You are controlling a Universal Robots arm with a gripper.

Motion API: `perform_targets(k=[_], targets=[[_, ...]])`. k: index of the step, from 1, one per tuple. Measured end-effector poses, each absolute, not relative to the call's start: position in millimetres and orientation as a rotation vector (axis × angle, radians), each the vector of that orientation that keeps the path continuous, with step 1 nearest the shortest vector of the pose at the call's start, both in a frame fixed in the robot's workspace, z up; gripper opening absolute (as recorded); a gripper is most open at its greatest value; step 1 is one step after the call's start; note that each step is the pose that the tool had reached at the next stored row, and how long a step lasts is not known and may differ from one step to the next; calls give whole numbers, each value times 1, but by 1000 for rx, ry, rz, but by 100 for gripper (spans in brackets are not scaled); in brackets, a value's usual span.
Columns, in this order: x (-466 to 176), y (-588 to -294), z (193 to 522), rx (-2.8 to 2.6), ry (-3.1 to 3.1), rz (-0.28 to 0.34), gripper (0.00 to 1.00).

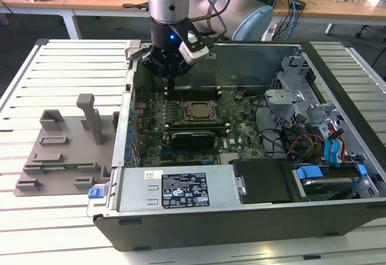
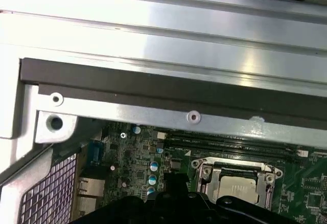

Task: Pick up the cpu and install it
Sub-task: 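Install the first cpu locking lever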

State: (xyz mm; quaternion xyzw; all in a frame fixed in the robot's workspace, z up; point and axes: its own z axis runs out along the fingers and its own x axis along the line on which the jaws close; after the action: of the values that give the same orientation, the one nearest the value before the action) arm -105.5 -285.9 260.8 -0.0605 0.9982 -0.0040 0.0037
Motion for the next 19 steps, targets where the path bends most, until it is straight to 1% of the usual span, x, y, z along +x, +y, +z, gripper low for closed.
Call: perform_targets(k=[3,7,19], targets=[[-105,-286,260,-175,3128,13,11],[-101,-286,260,-166,3129,23,11],[-76,-286,260,-166,3131,25,11]])
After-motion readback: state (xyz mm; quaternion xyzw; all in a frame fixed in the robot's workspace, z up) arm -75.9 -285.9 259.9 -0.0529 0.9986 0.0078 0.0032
